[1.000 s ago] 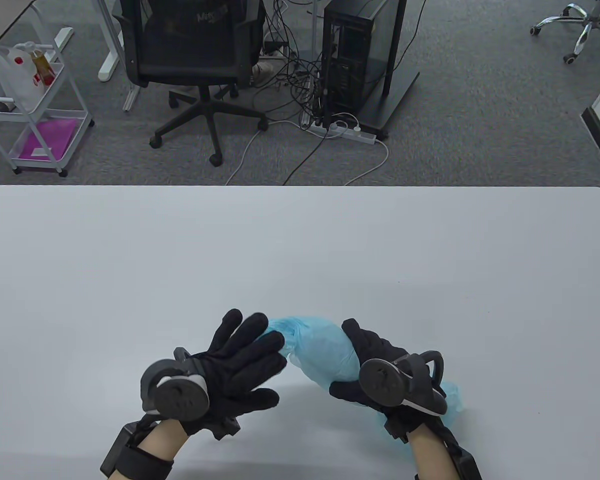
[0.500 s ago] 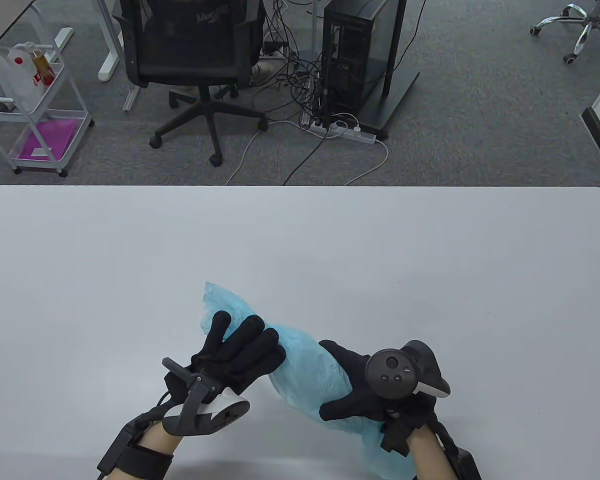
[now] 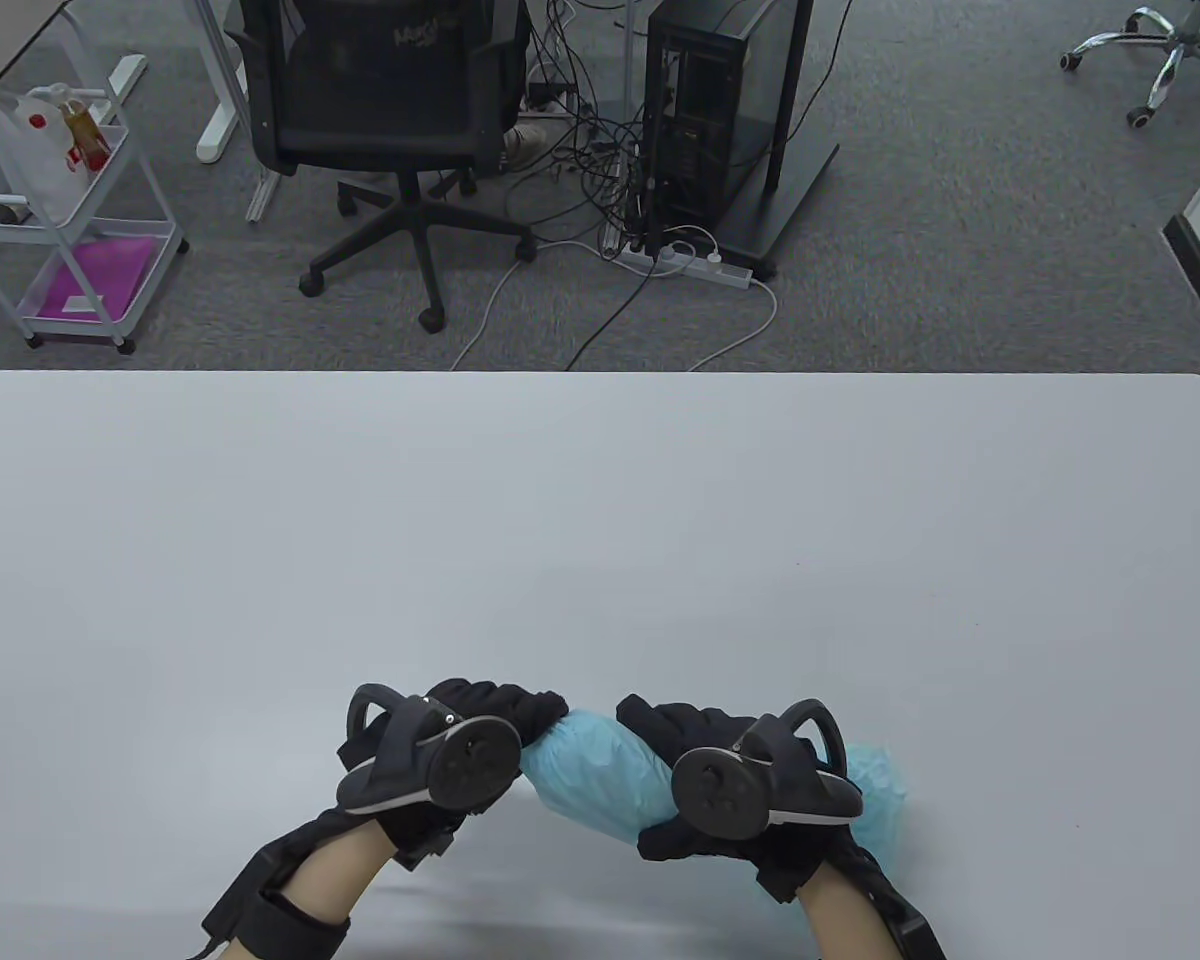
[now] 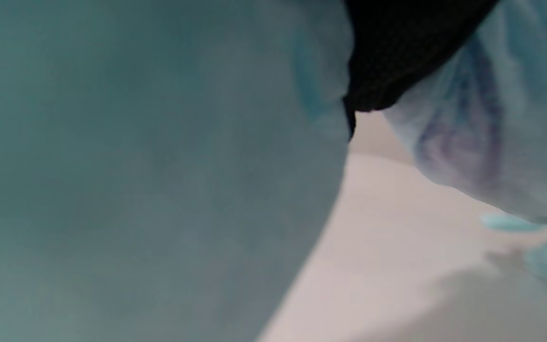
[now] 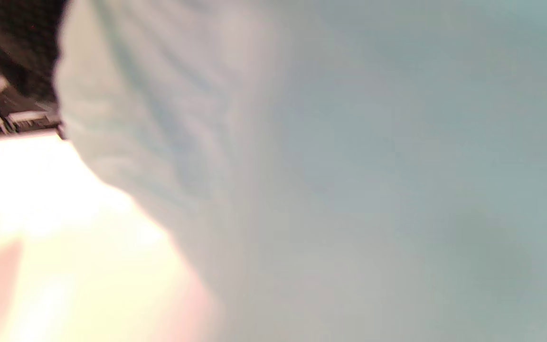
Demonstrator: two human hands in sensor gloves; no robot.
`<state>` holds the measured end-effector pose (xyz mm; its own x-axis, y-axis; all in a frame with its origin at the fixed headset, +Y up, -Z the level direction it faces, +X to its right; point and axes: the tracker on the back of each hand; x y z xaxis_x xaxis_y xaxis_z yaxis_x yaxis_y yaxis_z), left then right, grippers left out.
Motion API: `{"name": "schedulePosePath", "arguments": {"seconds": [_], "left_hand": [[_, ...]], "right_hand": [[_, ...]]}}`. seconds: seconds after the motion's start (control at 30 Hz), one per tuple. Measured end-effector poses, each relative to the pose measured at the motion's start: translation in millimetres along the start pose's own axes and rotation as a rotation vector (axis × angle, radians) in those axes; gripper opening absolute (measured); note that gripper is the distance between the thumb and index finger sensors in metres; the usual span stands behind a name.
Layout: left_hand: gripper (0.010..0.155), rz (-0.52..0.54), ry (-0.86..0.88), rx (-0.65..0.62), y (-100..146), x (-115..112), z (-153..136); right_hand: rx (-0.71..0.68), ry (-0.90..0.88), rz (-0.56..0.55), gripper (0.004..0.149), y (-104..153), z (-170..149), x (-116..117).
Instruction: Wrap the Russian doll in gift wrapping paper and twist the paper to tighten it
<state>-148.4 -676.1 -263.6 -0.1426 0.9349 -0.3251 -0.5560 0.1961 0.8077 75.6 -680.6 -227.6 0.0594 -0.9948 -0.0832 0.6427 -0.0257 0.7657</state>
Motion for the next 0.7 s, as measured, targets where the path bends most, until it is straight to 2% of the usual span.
{"name": "schedulePosePath", "arguments": {"seconds": [0.03,0.13,0.2,0.27,0.4,0.7], "left_hand": [[0.048,-0.104,0.053,-0.002,-4.4,-2.0,-4.1],[0.046,-0.241,0.171,-0.006,-9.7,-9.2,-16.4],[0.047,-0.397,0.322,-0.022,-12.9,-16.8,-27.6],[0.050,-0.483,0.469,-0.071,-15.0,-23.2,-37.8],[0.057,-0.535,0.724,-0.142,-17.9,-32.8,-53.7],[0.054,-0.594,0.904,-0.208,-24.2,-52.6,-60.6]], "right_hand": [[-0.005,0.055,-0.016,0.105,-0.1,6.7,-0.3],[-0.014,0.165,-0.044,0.105,-0.8,18.9,-0.5],[-0.022,0.201,-0.067,0.105,-1.4,25.4,0.6],[-0.023,0.225,-0.094,0.105,-0.5,29.4,-0.1],[-0.004,0.277,-0.192,0.105,2.0,35.4,-2.5],[0.010,0.349,-0.240,0.105,3.3,42.3,-2.4]]}}
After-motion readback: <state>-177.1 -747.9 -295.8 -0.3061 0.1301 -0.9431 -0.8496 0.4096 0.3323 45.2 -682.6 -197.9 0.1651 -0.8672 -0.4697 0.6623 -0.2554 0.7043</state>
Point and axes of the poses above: the tracker on the back of each hand, its own z axis roughly to the thumb side, its own y axis roughly from the fingertips to the wrist, x = y × z, and after that the axes turned 5 degrees about y, right-handed
